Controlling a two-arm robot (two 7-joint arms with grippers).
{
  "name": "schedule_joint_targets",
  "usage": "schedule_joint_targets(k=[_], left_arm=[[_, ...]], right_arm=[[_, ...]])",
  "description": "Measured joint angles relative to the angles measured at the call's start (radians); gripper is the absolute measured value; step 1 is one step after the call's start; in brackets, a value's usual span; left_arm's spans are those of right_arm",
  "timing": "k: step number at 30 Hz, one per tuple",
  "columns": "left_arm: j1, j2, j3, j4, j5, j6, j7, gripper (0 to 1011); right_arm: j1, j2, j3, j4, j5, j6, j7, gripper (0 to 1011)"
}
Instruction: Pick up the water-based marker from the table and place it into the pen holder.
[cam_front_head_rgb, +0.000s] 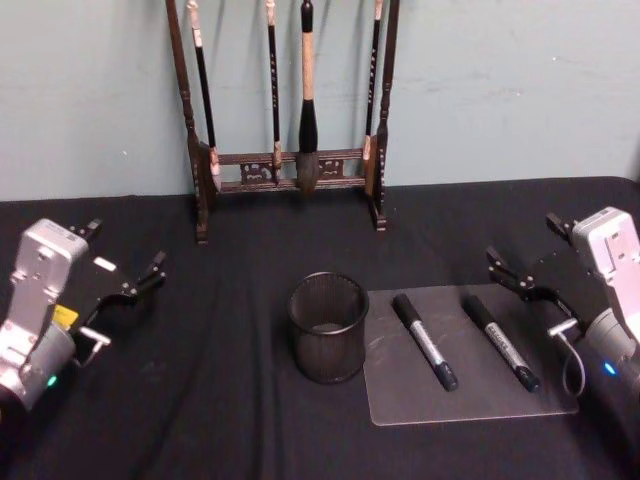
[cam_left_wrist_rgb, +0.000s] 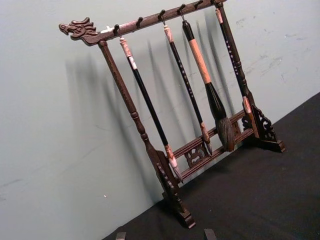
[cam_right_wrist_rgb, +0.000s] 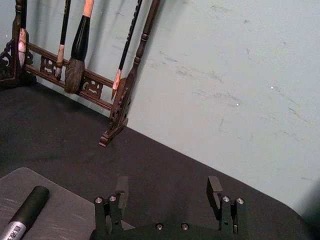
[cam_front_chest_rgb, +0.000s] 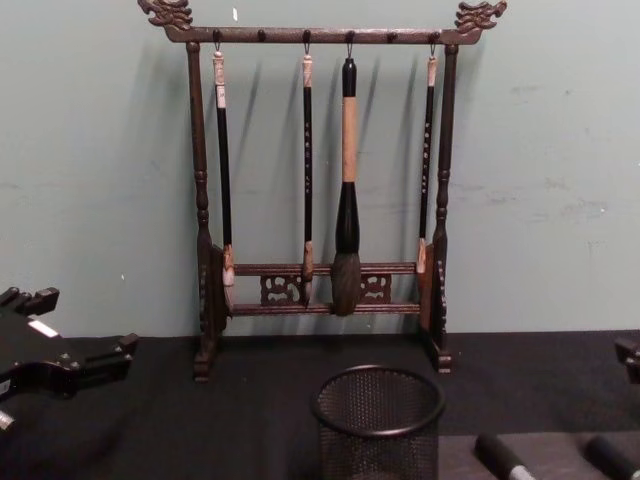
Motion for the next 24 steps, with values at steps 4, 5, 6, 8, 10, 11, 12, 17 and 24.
schedule_joint_targets(k=[4, 5, 6, 8, 10, 11, 12, 17, 24], left_arm=[[0.000, 0.000, 0.000, 0.000, 0.000, 0.000, 0.000, 1009], [0.000, 0.000, 0.000, 0.000, 0.000, 0.000, 0.000, 1009], [0.000, 0.000, 0.000, 0.000, 0.000, 0.000, 0.000, 1009], [0.000, 0.000, 0.000, 0.000, 0.000, 0.000, 0.000, 1009], [0.000, 0.000, 0.000, 0.000, 0.000, 0.000, 0.000, 1009], [0.000, 0.000, 0.000, 0.000, 0.000, 0.000, 0.000, 1009], [0.000, 0.000, 0.000, 0.000, 0.000, 0.000, 0.000, 1009], [0.000, 0.000, 0.000, 0.000, 0.000, 0.000, 0.000, 1009], [0.000, 0.000, 0.000, 0.000, 0.000, 0.000, 0.000, 1009]], right_arm=[[0.000, 0.000, 0.000, 0.000, 0.000, 0.000, 0.000, 1002], [0.000, 0.000, 0.000, 0.000, 0.000, 0.000, 0.000, 1002], [0.000, 0.000, 0.000, 0.000, 0.000, 0.000, 0.000, 1002], [0.000, 0.000, 0.000, 0.000, 0.000, 0.000, 0.000, 1002], [0.000, 0.000, 0.000, 0.000, 0.000, 0.000, 0.000, 1002], [0.000, 0.000, 0.000, 0.000, 0.000, 0.000, 0.000, 1002], [0.000, 0.000, 0.000, 0.000, 0.000, 0.000, 0.000, 1002], [0.000, 0.000, 0.000, 0.000, 0.000, 0.000, 0.000, 1002], [0.000, 0.000, 0.000, 0.000, 0.000, 0.000, 0.000, 1002]])
